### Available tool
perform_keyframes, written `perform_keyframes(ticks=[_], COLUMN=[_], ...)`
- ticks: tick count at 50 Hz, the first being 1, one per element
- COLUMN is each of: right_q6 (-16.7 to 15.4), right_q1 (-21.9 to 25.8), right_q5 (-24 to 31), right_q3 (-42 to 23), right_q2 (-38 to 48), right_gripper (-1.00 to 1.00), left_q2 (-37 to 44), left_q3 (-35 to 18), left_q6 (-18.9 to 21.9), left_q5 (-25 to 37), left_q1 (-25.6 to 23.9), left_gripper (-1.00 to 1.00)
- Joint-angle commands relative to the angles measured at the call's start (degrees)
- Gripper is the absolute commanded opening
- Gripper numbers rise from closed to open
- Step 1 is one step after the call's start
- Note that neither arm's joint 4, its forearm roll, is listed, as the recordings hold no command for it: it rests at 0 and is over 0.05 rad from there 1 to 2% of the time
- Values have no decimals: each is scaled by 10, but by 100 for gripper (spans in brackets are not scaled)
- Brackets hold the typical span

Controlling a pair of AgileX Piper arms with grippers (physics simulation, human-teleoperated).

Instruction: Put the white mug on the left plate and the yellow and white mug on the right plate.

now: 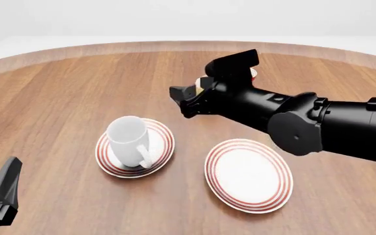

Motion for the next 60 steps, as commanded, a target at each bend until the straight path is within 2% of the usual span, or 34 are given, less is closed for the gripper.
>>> perform_keyframes(ticks=[1, 16, 36, 60], right_q6=[-3, -2, 4, 15], right_q1=[-37, -69, -122, -159], right_q5=[3, 6, 16, 30], right_q3=[-7, -32, -39, -77], right_q2=[0, 28, 20, 71], right_gripper=[100, 100, 100, 100], left_q2=[0, 0, 0, 0], left_q3=[0, 0, 0, 0], left_q6=[0, 0, 0, 0], left_q5=[0, 0, 0, 0], left_q1=[0, 0, 0, 0], left_gripper=[100, 100, 100, 100])
